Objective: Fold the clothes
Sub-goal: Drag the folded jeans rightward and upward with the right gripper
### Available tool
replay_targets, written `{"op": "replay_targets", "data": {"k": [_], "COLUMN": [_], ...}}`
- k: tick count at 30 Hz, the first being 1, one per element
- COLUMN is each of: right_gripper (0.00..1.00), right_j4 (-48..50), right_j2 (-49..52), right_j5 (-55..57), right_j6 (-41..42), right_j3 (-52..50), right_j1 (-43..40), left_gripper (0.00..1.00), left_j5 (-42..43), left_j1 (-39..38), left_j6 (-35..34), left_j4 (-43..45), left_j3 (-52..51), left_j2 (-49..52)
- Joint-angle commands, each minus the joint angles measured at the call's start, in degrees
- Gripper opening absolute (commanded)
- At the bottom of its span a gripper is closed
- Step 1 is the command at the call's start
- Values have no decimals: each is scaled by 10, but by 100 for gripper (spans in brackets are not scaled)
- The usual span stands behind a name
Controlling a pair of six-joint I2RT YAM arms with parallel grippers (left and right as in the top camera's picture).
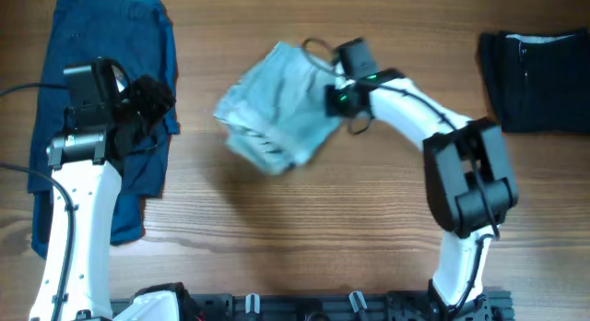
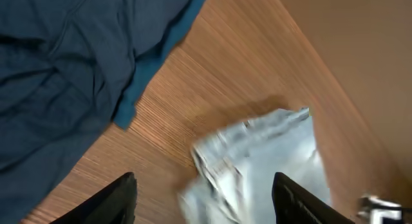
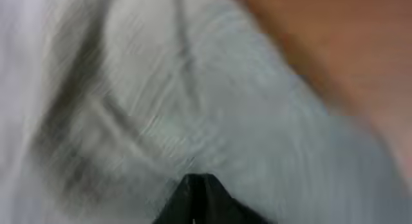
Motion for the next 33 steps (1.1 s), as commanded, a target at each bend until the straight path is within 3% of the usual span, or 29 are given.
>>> {"op": "replay_targets", "data": {"k": [1, 4, 7, 11, 14, 17, 21, 24, 27, 33], "right_gripper": [19, 31, 36, 59, 83, 95, 97, 97, 99, 100], "right_j4": [81, 151, 119, 50, 6, -27, -78, -156, -242, -275], "right_j2": [29, 29, 14, -37, -106, -156, -165, -165, -165, -165], "right_j5": [104, 104, 89, 8, -110, -236, -312, -200, -45, 35], "right_j6": [-100, -120, -117, -72, -1, 74, 145, 231, 386, 608], "right_j3": [-7, -2, 30, 64, 68, 68, 68, 56, 39, 13], "right_j1": [-59, -78, -82, -82, -82, -80, -73, -44, 4, 109], "left_gripper": [67, 66, 66, 66, 66, 65, 66, 66, 66, 66], "left_j5": [-3, -3, -3, -3, -3, -3, -3, -3, -1, -1], "left_j1": [4, 4, 4, 4, 4, 4, 4, 4, 4, 4], "left_j6": [3, 3, 3, 3, 3, 3, 3, 3, 3, 3], "left_j4": [2, 2, 2, 2, 2, 2, 2, 2, 2, 2], "left_j3": [0, 0, 0, 0, 0, 0, 0, 0, 0, 0], "left_j2": [-1, 0, -1, 0, 0, 4, 16, 28, 33, 33]}}
